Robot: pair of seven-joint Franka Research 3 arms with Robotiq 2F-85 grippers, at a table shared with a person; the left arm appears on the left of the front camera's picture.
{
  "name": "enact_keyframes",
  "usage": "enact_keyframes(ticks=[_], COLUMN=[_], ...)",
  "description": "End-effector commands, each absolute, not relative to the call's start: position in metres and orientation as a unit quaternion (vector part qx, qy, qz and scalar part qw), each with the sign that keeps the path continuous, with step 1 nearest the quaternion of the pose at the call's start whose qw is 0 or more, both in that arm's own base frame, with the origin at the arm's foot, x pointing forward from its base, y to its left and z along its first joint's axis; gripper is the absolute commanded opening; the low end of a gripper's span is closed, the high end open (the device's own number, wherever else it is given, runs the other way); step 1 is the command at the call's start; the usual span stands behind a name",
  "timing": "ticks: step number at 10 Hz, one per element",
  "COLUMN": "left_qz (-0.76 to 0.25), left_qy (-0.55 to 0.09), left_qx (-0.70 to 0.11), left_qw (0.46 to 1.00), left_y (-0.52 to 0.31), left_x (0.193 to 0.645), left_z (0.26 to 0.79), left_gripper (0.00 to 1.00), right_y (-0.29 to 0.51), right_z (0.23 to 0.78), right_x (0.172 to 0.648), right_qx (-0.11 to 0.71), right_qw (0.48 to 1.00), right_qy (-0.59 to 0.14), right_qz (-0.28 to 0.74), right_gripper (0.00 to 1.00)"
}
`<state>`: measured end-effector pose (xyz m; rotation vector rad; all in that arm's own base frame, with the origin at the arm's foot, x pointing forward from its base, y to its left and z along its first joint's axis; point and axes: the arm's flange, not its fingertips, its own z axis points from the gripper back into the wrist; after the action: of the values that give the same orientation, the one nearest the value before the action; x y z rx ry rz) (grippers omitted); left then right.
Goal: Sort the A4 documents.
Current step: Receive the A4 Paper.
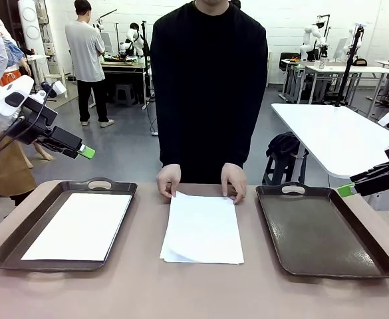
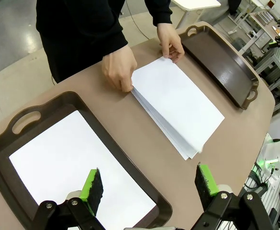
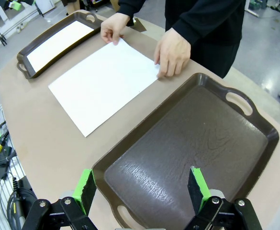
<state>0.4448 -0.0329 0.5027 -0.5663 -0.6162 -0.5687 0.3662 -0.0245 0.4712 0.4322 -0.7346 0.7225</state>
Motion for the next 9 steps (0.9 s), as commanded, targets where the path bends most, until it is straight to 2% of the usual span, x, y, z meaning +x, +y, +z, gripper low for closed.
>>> enact_keyframes(ticks=[1, 9], left_qz=[-0.273, -0.273], left_qy=[-0.298, -0.298], left_qx=[-0.274, -0.274], left_qw=[0.873, 0.873], left_y=[-0.0324, -0.0324], left_x=[0.4443, 0.4443], left_z=[0.5044, 0.5044], left_gripper=[1.0, 1.0], right_y=[-0.0244, -0.0244], right_z=[0.469, 0.469], right_x=[0.3702, 0.3702], right_qx=[0.215, 0.215], right_qw=[0.841, 0.841], right_qy=[-0.355, -0.355], right_qz=[0.348, 0.348], right_gripper=[1.0, 1.0])
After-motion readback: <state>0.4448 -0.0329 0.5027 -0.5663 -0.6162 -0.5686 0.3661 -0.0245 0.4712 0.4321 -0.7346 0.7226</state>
